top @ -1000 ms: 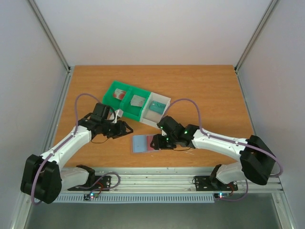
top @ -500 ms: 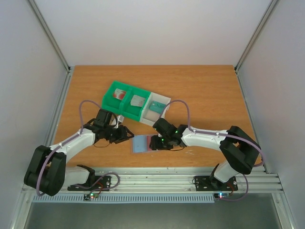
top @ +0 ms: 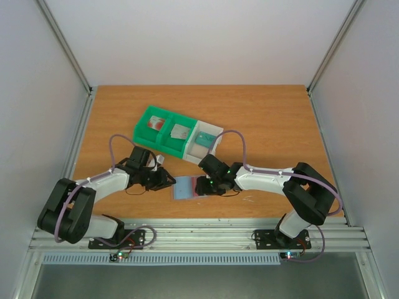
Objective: Take the credit cards out of the card holder
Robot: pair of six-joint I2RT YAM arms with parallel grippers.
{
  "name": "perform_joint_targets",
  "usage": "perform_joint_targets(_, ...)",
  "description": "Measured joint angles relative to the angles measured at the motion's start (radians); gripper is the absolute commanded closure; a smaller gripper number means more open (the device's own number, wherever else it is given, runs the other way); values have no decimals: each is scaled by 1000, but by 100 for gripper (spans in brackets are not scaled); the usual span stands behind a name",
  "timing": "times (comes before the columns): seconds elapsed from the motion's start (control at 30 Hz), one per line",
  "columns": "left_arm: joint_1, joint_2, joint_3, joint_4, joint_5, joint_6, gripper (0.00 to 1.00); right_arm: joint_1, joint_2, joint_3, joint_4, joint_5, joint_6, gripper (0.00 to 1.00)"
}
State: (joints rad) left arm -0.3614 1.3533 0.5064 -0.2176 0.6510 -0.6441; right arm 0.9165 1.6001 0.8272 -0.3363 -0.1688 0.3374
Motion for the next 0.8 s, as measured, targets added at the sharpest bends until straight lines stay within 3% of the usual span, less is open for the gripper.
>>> perform_joint_targets(0.8,-19,78,-46,122,17,-19,79,0,-1,0,7,5,3,45)
